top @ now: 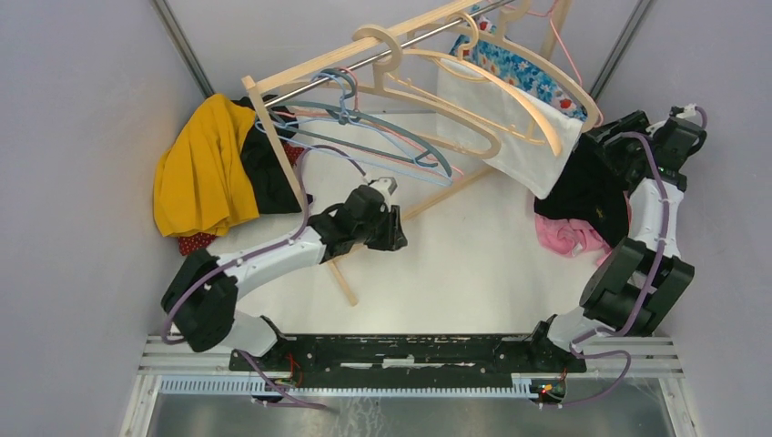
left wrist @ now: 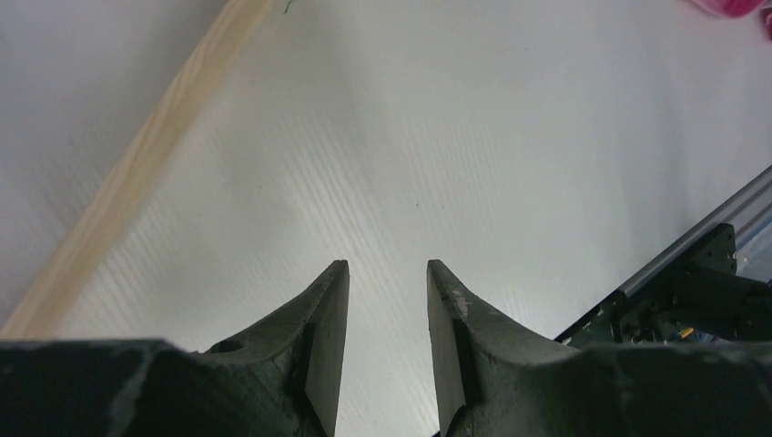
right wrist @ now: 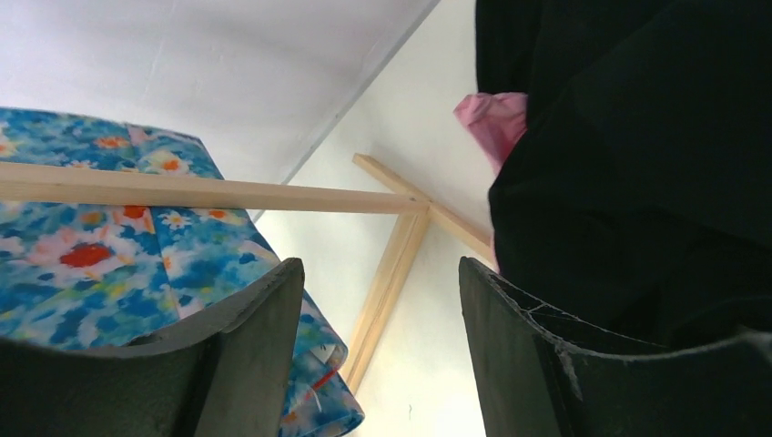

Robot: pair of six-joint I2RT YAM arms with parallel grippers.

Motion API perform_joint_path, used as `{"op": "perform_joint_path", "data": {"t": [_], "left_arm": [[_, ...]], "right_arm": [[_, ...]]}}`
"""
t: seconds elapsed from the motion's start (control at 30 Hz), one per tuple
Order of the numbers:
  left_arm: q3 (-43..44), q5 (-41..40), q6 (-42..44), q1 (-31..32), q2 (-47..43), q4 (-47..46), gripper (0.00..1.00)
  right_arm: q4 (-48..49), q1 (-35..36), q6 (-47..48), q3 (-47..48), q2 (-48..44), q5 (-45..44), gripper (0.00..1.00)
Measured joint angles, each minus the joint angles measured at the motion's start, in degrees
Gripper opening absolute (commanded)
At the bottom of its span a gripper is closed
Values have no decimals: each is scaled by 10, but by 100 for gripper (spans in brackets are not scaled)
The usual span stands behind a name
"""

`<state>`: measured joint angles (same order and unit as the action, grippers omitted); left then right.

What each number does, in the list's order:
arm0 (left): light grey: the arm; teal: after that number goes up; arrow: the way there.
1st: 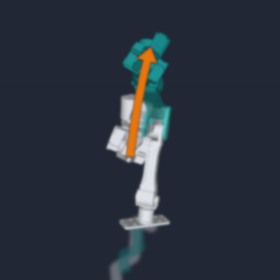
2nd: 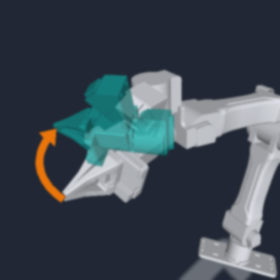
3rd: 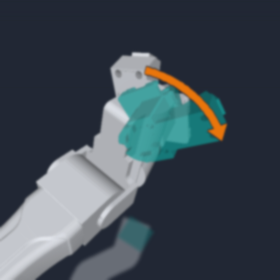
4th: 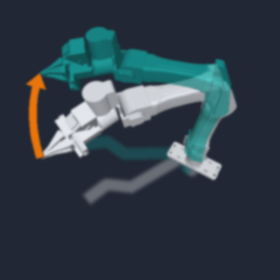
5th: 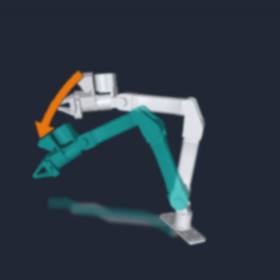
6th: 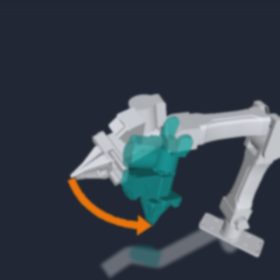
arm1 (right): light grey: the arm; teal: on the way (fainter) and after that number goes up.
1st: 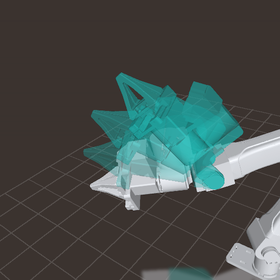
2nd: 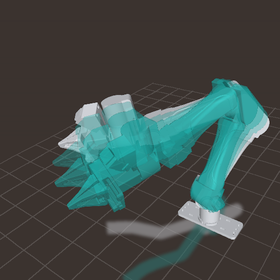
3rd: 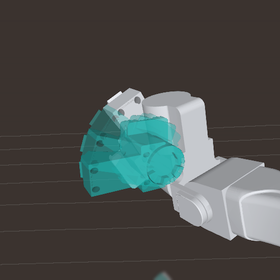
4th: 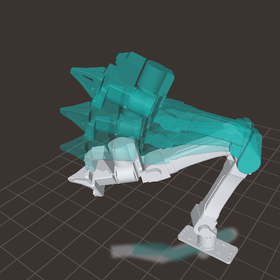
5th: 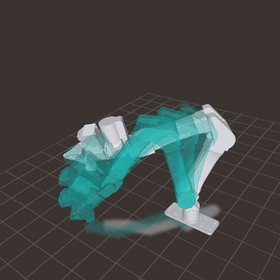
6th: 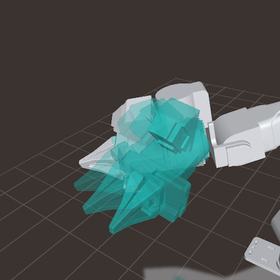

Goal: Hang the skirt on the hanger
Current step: Place the hanger on the clothesline.

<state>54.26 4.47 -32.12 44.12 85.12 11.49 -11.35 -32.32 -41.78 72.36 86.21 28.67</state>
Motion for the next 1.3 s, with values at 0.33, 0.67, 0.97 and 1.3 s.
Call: {"op": "perform_joint_path", "data": {"t": [0.33, 0.67, 0.97, 1.3], "left_arm": [[-120, -82, -57, 17, -219, 107, 40], [-140, -131, -70, 16, -273, 136, 41], [-139, -130, -70, 16, -237, 119, 41], [-130, -129, -69, 16, -221, 120, 41]], "right_arm": [[-30, 87, 38, 54, 78, -19, 68], [-69, 166, 96, 102, 119, -14, 65], [-66, 230, 160, 64, 106, 24, 68], [11, 284, 202, 44, 104, 19, 69]]}}
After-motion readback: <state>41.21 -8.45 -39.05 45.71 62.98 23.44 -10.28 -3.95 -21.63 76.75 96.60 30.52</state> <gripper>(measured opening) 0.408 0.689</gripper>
